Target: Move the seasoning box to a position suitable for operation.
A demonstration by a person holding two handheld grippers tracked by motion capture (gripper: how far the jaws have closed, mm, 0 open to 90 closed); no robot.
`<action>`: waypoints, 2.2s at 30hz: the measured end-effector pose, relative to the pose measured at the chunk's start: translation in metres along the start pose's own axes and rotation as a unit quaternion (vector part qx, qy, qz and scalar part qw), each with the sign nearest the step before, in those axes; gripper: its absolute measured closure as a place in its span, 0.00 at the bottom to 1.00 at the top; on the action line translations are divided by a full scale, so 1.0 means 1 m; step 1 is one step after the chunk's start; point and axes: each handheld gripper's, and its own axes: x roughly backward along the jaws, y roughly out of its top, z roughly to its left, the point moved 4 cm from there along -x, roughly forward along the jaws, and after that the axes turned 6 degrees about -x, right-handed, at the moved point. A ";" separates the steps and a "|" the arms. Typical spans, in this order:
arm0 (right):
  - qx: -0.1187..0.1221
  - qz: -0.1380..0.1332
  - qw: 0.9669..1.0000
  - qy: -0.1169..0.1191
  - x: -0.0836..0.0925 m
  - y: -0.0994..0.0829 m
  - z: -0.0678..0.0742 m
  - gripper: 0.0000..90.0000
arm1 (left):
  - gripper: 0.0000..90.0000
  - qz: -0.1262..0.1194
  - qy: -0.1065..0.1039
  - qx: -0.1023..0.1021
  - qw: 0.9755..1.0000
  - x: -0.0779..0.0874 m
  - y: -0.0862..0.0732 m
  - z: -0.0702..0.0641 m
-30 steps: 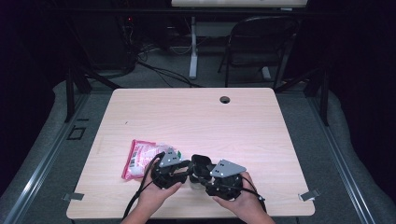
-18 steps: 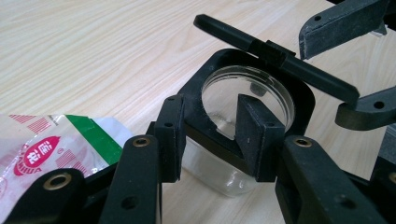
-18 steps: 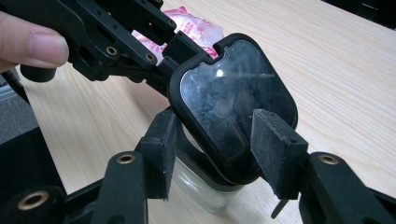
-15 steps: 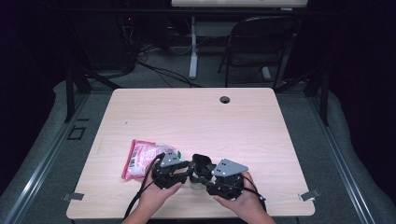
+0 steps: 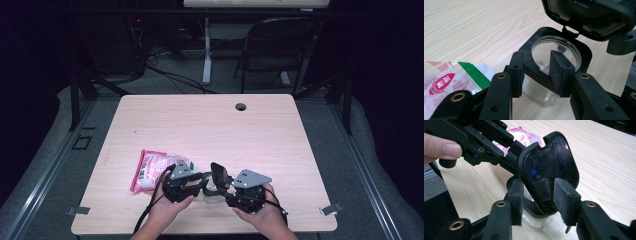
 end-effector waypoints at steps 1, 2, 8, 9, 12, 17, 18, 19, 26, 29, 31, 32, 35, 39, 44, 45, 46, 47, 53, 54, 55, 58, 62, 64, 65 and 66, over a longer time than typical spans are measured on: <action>-0.002 -0.001 1.000 0.001 0.000 0.000 0.000 0.69 | 0.72 0.000 0.000 -0.001 1.000 0.000 0.000 0.000; -0.002 0.001 1.000 0.001 0.002 0.000 -0.001 0.70 | 0.72 0.000 0.001 -0.001 1.000 0.000 0.000 0.000; -0.005 0.000 1.000 0.000 0.006 -0.002 -0.004 0.75 | 0.77 -0.002 0.005 -0.002 1.000 0.000 0.000 0.001; -0.004 0.002 1.000 -0.001 0.008 -0.002 -0.005 0.75 | 0.77 -0.002 0.005 -0.002 1.000 0.000 0.000 0.001; -0.017 -0.005 1.000 -0.003 0.015 -0.004 -0.012 0.76 | 0.77 -0.001 0.004 -0.002 1.000 0.000 0.000 0.001; -0.037 -0.004 0.999 0.002 0.022 -0.006 -0.019 0.80 | 0.77 0.000 0.003 -0.002 1.000 0.001 0.000 0.001; -0.039 -0.004 0.999 0.004 0.023 -0.006 -0.020 0.82 | 0.77 0.000 0.003 -0.002 1.000 0.000 0.000 0.001; -0.040 -0.003 0.999 0.003 0.024 -0.006 -0.020 0.83 | 0.77 0.001 0.003 -0.003 1.000 0.001 0.000 0.001; -0.043 -0.002 0.999 0.005 0.026 -0.007 -0.023 0.86 | 0.77 0.006 0.001 0.006 1.000 0.000 0.002 0.001; -0.047 -0.002 0.999 -0.001 0.024 -0.008 -0.022 0.83 | 0.71 0.002 0.009 0.010 1.000 -0.002 0.002 0.005; -0.046 0.003 0.999 -0.005 0.022 -0.009 -0.022 0.83 | 0.68 -0.002 0.006 0.014 1.000 -0.004 0.002 0.007; -0.046 0.006 0.999 -0.004 0.020 -0.010 -0.022 0.83 | 0.68 -0.004 0.003 0.016 1.000 -0.005 0.002 0.007; -0.048 0.009 0.999 -0.004 0.018 -0.012 -0.023 0.84 | 0.67 -0.005 0.000 0.015 1.000 -0.007 0.003 0.009; -0.056 0.008 0.998 -0.004 0.018 -0.012 -0.025 0.87 | 0.68 -0.001 -0.005 0.019 1.000 -0.010 0.003 0.011; -0.071 0.000 0.997 -0.004 0.017 -0.013 -0.031 0.90 | 0.71 0.002 -0.011 0.015 1.000 -0.010 0.001 0.008; -0.074 0.000 0.997 -0.002 0.017 -0.012 -0.032 0.90 | 0.71 0.004 -0.012 0.017 1.000 -0.010 0.001 0.007; -0.077 -0.001 0.997 -0.001 0.016 -0.012 -0.033 0.90 | 0.71 -0.002 -0.008 0.018 1.000 -0.010 0.000 0.006; -0.079 -0.002 0.997 -0.001 0.016 -0.012 -0.035 0.91 | 0.70 -0.001 -0.008 0.018 1.000 -0.009 0.000 0.006; -0.092 -0.006 0.996 0.003 0.011 -0.010 -0.041 0.93 | 0.69 -0.004 -0.008 0.026 1.000 -0.006 -0.003 0.004; -0.094 -0.007 0.996 0.002 0.011 -0.009 -0.042 0.93 | 0.68 -0.007 -0.009 0.028 1.000 -0.006 -0.003 0.004; -0.093 -0.008 0.996 -0.001 0.010 -0.009 -0.044 0.94 | 0.68 -0.006 -0.013 0.029 0.999 -0.005 -0.003 0.002; -0.098 -0.011 0.995 -0.008 0.008 -0.008 -0.048 0.94 | 0.66 -0.007 -0.013 0.025 1.000 -0.005 -0.003 -0.001; -0.106 -0.011 0.994 -0.009 0.005 -0.006 -0.053 0.95 | 0.65 -0.009 -0.019 0.027 0.999 -0.005 -0.004 -0.006; -0.114 -0.014 0.993 -0.009 0.003 -0.005 -0.055 0.95 | 0.64 -0.010 -0.022 0.032 0.999 -0.006 -0.004 -0.008; -0.119 -0.014 0.993 -0.011 0.001 -0.004 -0.056 0.95 | 0.63 -0.011 -0.023 0.035 0.999 -0.006 -0.004 -0.008; -0.120 -0.014 0.993 -0.013 0.000 -0.003 -0.058 0.95 | 0.63 -0.013 -0.023 0.037 0.999 -0.007 -0.004 -0.009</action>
